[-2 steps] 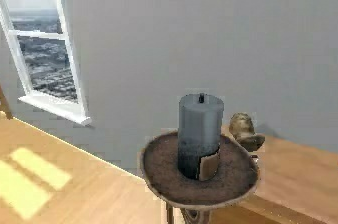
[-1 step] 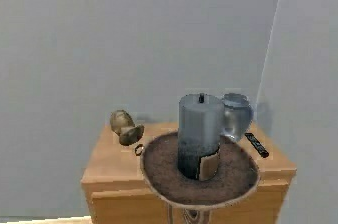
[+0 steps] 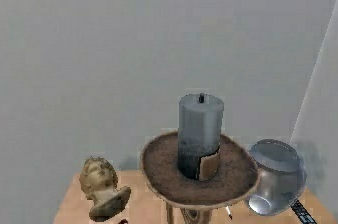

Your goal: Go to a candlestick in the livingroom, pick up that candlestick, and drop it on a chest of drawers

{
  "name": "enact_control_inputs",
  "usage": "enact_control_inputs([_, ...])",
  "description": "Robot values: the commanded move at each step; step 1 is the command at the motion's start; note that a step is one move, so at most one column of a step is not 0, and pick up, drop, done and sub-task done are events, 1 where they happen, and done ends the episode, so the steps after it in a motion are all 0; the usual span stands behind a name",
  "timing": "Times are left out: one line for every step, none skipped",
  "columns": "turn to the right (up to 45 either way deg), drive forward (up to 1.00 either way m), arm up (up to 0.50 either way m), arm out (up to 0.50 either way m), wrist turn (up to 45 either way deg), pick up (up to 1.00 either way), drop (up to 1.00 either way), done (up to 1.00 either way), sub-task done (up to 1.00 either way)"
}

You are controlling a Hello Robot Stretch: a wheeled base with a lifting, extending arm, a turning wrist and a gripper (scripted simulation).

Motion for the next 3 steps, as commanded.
enact_control_inputs([12.0, 0.0, 0.0, 0.0, 0.0, 0.0, 0.0, 0.0, 0.0])
enact_control_inputs([-9.0, 0.0, 0.0, 0.0, 0.0, 0.0, 0.0, 0.0, 0.0])
enact_control_inputs([12.0, 0.0, 0.0, 0.0, 0.0, 0.0, 0.0, 0.0, 0.0])
